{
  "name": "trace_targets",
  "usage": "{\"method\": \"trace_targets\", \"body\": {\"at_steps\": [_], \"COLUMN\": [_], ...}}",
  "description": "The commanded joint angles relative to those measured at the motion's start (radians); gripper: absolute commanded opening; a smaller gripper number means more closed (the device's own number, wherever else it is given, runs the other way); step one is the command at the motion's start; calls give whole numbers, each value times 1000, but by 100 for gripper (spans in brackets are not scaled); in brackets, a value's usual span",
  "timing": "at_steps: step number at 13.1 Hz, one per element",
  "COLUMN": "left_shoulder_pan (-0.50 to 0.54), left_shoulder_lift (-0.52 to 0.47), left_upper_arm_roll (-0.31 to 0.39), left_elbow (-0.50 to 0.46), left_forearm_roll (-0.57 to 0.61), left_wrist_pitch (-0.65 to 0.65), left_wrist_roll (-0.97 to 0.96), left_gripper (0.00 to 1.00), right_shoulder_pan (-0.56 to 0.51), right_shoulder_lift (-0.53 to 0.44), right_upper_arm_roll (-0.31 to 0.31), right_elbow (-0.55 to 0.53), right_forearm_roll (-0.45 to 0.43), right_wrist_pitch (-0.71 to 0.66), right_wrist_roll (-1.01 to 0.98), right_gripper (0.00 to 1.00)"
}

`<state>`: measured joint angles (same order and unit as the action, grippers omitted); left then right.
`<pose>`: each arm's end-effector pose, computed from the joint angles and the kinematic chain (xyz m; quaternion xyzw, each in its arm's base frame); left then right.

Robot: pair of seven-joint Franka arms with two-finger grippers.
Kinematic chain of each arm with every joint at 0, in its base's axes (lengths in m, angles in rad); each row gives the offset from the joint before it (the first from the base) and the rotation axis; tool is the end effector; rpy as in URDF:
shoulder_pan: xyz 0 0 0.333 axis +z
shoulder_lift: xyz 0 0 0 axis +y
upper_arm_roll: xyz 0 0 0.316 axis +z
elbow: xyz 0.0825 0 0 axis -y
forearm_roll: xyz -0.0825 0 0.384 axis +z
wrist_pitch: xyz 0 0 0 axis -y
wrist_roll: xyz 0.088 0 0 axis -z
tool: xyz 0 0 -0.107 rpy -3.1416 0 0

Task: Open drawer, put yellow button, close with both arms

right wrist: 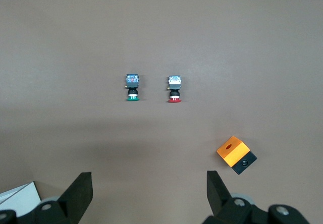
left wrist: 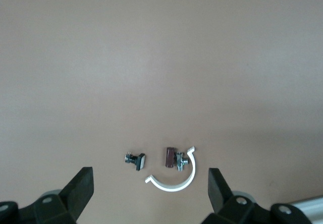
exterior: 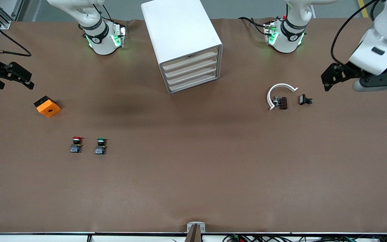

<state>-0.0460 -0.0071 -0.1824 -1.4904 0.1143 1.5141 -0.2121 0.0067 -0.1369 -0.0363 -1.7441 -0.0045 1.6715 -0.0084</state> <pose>0.5354 -0.1118 0.6618 -0.9982 0.0040 -0.0275 0.0529 0.5198 -0.0171 0.6246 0.9994 -0.0104 0.0321 0.0004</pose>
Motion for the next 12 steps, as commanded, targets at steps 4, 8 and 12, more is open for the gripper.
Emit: {"method": "trace_targets", "body": {"at_steps": [4,8,12], "left_shoulder_pan": [-28,-15,-3], "left_shoulder_lift": [-126,-175,-175], "left_upper_arm_roll": [53,67,80], "left_elbow": [-146,-202,-214], "left_forearm_roll": [-71,-85,-85], "left_wrist_pitch": [-34,-22,8], "left_wrist_roll": [106,135,157], "left_gripper": [100,100,100], "right_shoulder_pan": [-11,-10,-5], "right_shoulder_lift": [-30,-30,-30], "right_upper_arm_roll": [9,10,15], "right_elbow": [-23,-23,-21], "right_forearm_roll": [-2,-2,-2], "right_wrist_pitch": [19,28,34], "right_wrist_roll": [-12,-12,-12], "right_gripper": [100,100,100]}}
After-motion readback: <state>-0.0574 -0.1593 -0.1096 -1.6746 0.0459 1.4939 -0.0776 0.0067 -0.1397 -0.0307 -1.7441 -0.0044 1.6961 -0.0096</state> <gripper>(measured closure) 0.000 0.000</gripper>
